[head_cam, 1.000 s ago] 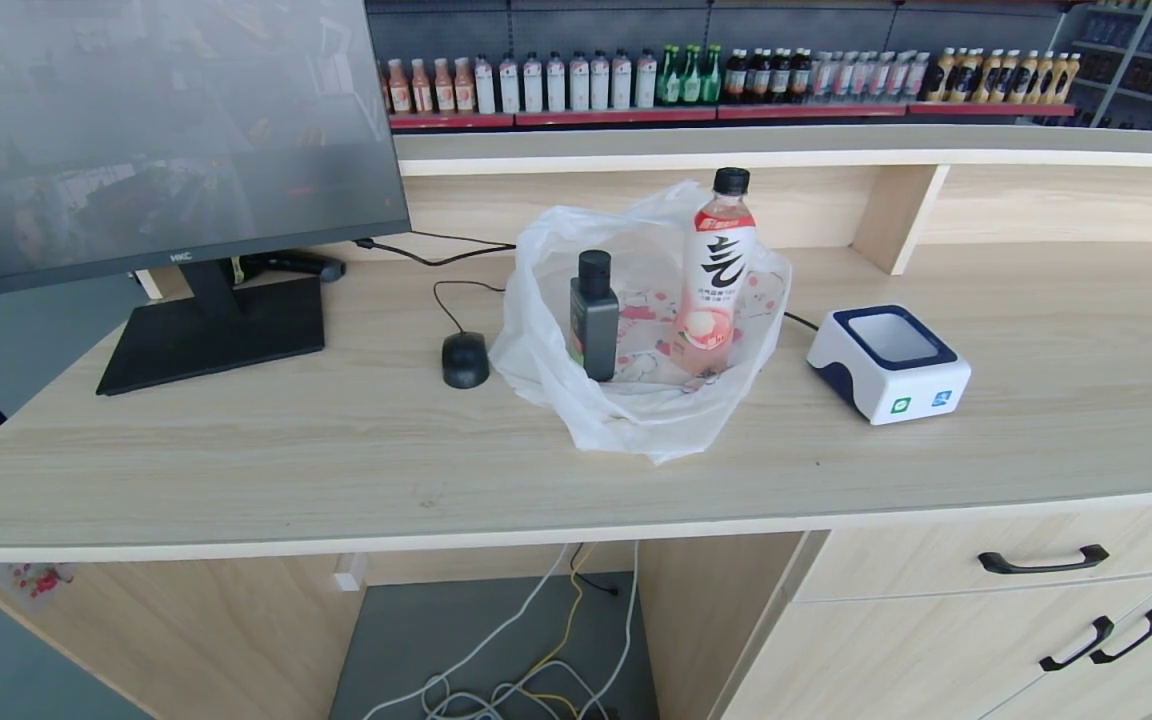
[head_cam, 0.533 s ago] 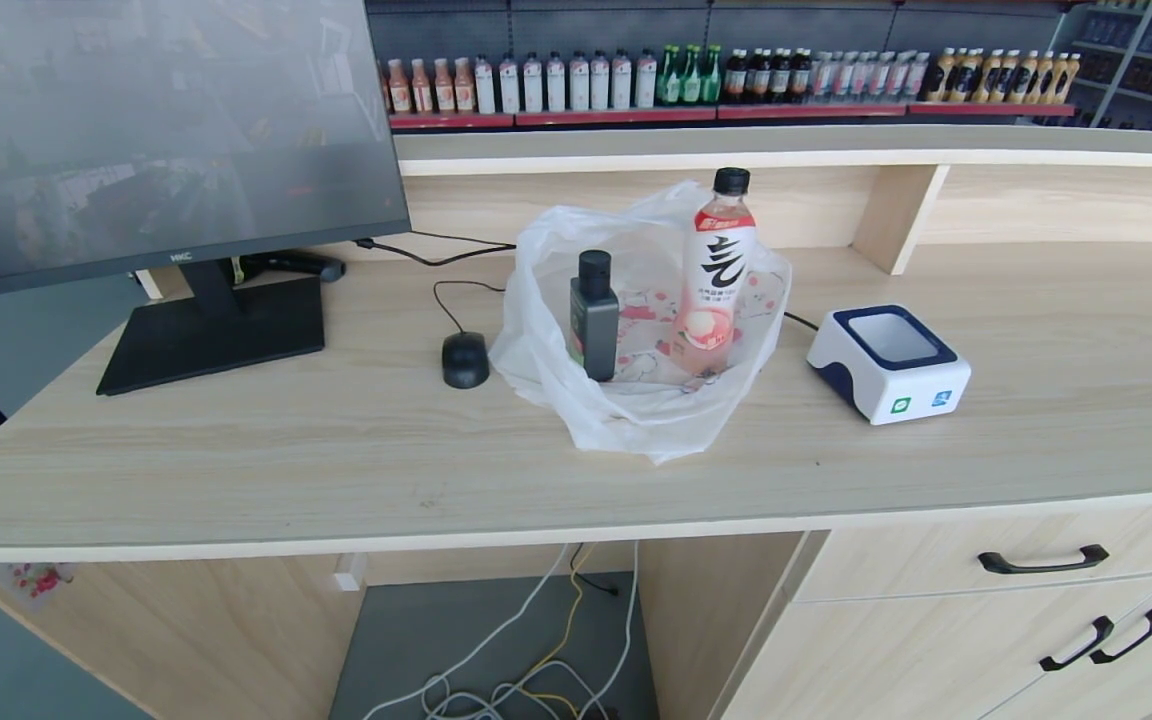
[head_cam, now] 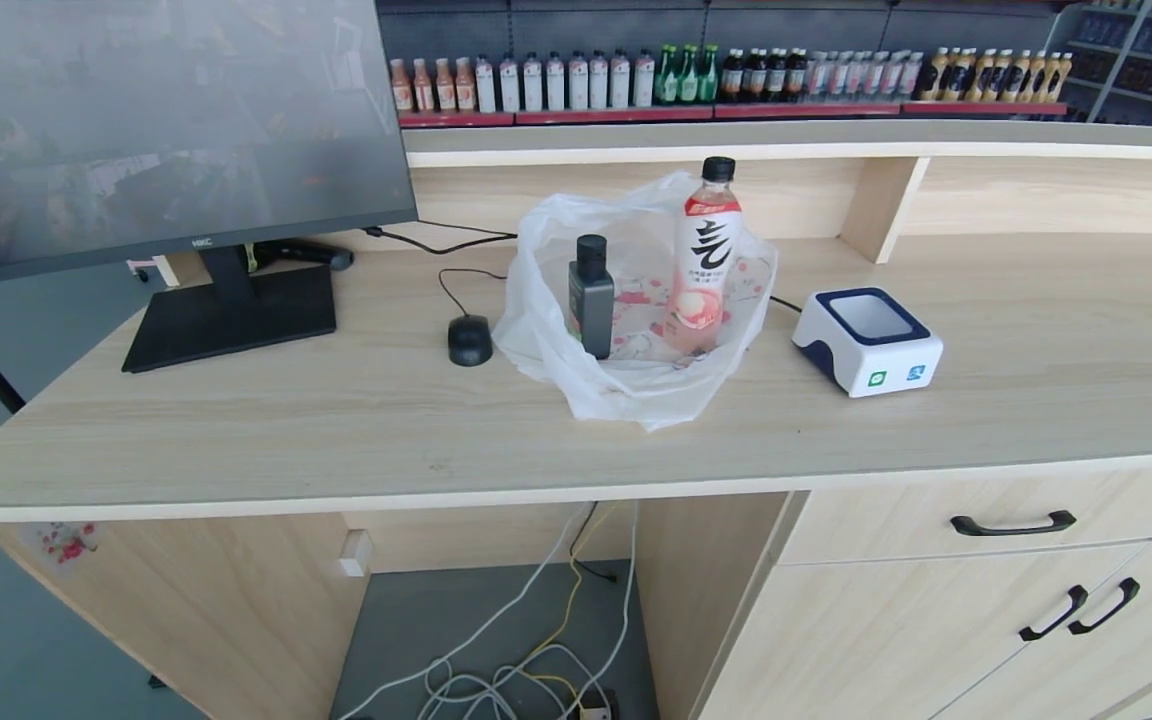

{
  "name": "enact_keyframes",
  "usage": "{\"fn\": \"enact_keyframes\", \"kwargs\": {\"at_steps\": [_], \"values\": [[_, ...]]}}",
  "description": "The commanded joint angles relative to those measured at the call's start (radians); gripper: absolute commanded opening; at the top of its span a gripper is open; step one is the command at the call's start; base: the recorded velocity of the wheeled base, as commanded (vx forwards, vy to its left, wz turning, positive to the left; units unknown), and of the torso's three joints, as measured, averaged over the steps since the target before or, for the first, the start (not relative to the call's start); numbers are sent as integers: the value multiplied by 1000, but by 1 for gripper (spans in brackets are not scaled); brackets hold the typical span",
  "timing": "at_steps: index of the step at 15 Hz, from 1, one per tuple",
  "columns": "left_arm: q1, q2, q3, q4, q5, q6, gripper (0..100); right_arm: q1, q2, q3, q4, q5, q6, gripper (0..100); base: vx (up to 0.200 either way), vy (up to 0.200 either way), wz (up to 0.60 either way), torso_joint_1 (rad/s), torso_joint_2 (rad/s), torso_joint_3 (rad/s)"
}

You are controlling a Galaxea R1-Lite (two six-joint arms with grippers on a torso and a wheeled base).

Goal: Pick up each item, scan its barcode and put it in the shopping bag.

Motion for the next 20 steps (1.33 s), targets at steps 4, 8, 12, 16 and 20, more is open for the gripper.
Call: {"fn": "enact_keyframes", "kwargs": {"at_steps": [4, 8, 12, 16, 20], "values": [[-1, 0, 0, 0, 0, -2, 100, 0, 1, 0, -1, 0, -1, 100, 0, 0, 0, 0, 0, 0], [-1, 0, 0, 0, 0, -2, 100, 0, 1, 0, -1, 1, -1, 100, 0, -150, 0, -3, 2, 2], [1, 0, 0, 0, 0, -2, 100, 0, 1, 0, -1, 0, -2, 100, 0, -200, 0, 7, 1, 2], [-1, 0, 0, 0, 0, -2, 100, 0, 1, 0, -1, 0, -1, 100, 0, -200, 0, 5, 2, 0], [1, 0, 0, 0, 0, -6, 100, 0, 1, 0, -1, 1, -8, 100, 0, -200, 0, 1, 1, 5]]}}
